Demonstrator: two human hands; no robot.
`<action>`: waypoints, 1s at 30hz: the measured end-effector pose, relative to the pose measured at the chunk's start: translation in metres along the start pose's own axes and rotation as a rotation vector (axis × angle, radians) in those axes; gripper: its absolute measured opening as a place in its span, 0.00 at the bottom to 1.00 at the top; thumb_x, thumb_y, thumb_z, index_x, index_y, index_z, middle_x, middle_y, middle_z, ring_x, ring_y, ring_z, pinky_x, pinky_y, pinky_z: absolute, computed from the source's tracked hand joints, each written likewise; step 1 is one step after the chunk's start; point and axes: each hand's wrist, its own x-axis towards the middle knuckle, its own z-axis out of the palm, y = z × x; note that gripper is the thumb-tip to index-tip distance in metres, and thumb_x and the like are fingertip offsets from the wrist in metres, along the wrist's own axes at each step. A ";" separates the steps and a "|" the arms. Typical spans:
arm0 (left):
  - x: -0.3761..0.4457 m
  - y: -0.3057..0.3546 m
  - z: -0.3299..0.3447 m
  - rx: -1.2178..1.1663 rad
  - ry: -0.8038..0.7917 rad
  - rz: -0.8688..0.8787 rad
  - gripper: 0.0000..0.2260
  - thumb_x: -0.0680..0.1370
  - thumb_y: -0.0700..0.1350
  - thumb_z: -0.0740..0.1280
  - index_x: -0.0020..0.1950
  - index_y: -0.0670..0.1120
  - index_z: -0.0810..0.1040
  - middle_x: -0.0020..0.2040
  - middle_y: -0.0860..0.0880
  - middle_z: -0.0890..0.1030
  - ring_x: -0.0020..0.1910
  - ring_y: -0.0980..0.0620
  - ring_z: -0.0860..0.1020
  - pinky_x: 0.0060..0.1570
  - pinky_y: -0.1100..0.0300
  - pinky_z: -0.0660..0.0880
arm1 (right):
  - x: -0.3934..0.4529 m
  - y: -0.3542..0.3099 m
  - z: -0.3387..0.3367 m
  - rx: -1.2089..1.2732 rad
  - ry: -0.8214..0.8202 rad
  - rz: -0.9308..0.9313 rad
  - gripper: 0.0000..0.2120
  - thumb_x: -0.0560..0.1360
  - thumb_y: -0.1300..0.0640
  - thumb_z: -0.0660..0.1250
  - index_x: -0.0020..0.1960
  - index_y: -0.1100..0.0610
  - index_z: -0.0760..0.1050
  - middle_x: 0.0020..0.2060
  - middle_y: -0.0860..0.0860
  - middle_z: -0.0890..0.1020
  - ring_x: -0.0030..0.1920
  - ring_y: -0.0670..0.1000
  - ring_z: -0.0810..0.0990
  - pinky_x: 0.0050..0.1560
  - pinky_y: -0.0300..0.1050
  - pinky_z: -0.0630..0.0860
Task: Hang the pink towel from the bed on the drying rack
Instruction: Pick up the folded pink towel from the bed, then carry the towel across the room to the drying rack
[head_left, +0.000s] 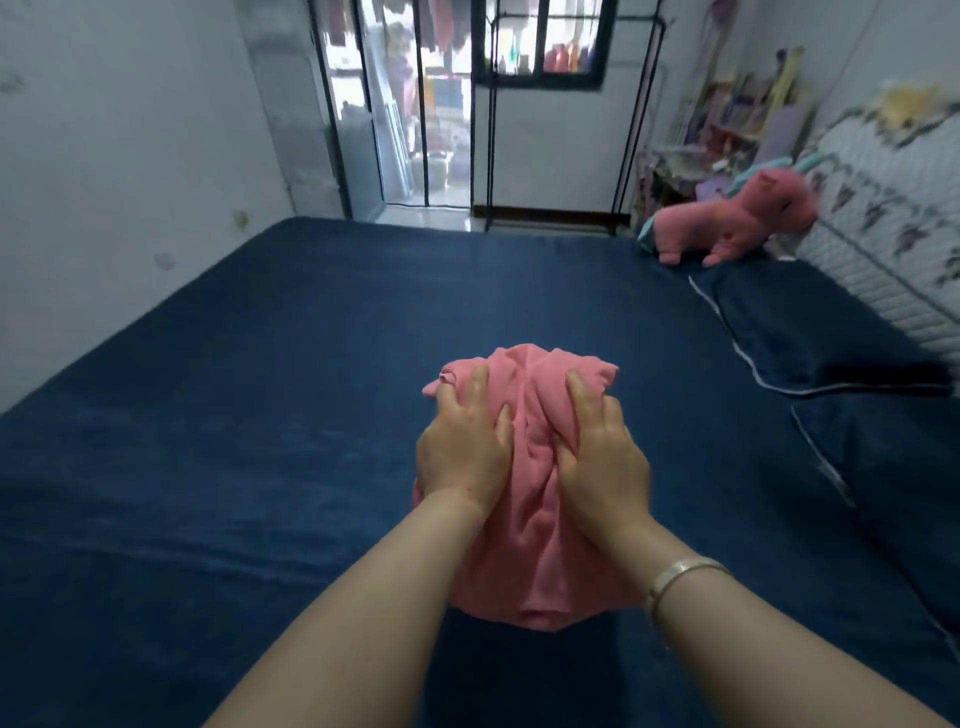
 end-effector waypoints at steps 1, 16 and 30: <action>0.007 0.008 -0.022 -0.005 0.032 0.001 0.24 0.80 0.54 0.58 0.75 0.55 0.59 0.70 0.41 0.65 0.52 0.37 0.78 0.47 0.50 0.74 | 0.010 -0.017 -0.018 0.001 0.018 -0.026 0.28 0.76 0.55 0.61 0.74 0.47 0.56 0.66 0.57 0.67 0.60 0.62 0.73 0.46 0.54 0.74; 0.038 0.012 -0.332 0.004 0.453 0.056 0.22 0.78 0.54 0.61 0.71 0.51 0.65 0.64 0.40 0.71 0.53 0.36 0.77 0.45 0.48 0.74 | 0.060 -0.282 -0.161 0.158 0.199 -0.357 0.28 0.75 0.56 0.63 0.73 0.49 0.59 0.65 0.59 0.70 0.58 0.65 0.75 0.48 0.60 0.75; 0.039 -0.196 -0.565 0.118 0.650 -0.034 0.23 0.77 0.53 0.63 0.72 0.50 0.66 0.65 0.40 0.71 0.57 0.37 0.75 0.50 0.47 0.73 | 0.024 -0.574 -0.082 0.370 0.196 -0.483 0.26 0.77 0.51 0.60 0.73 0.48 0.59 0.65 0.58 0.71 0.55 0.64 0.77 0.48 0.58 0.77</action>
